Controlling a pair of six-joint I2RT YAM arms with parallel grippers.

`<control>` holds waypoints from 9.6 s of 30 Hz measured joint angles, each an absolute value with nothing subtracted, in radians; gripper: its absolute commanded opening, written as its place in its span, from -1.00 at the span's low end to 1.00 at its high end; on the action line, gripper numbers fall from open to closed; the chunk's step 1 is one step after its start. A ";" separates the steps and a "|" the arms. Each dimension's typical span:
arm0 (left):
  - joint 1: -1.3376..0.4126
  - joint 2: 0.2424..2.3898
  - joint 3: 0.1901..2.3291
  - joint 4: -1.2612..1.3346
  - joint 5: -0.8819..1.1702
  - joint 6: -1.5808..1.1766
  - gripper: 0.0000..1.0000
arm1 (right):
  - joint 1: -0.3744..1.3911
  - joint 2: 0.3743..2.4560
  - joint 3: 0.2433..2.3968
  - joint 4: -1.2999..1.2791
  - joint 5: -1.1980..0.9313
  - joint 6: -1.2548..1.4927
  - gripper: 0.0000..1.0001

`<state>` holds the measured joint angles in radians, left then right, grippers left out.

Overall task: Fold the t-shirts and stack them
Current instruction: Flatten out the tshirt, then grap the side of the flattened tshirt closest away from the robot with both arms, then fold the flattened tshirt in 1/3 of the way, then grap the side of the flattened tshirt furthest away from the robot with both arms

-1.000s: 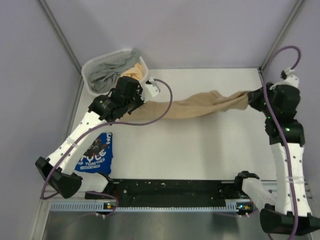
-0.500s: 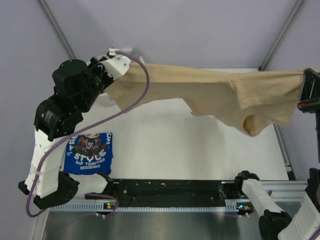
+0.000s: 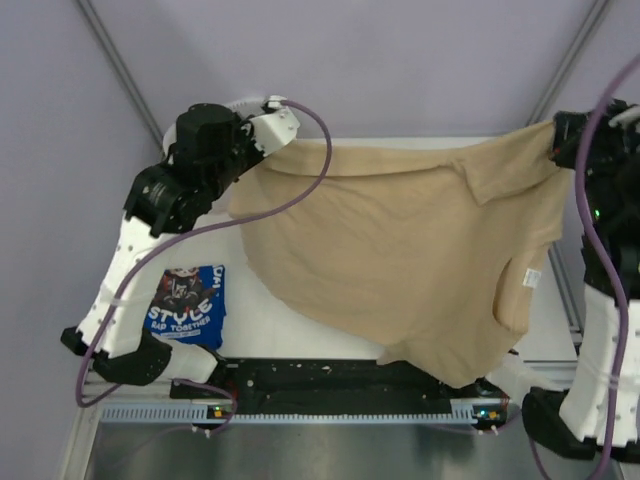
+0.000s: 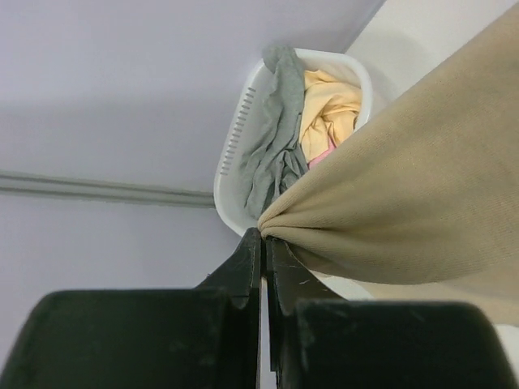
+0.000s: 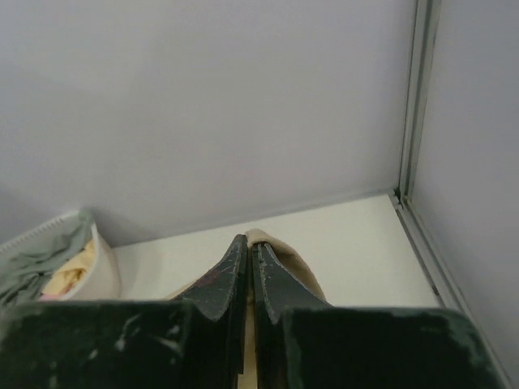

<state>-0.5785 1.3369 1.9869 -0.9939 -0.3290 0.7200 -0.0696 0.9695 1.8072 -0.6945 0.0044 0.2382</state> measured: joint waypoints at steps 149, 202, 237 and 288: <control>-0.429 1.846 1.220 -0.603 0.019 0.862 0.20 | -0.395 1.475 0.764 -0.339 0.190 0.736 0.10; -0.325 1.492 1.028 -0.870 0.236 0.685 0.26 | -0.086 1.094 0.925 -0.688 0.236 0.534 0.30; -0.323 1.658 1.009 -0.763 0.230 0.666 -1.00 | 0.348 1.095 0.668 -0.808 -0.124 -0.691 0.04; -0.222 1.968 1.596 -0.805 0.194 0.577 0.15 | -0.082 1.951 1.464 -0.484 -0.177 -0.030 0.18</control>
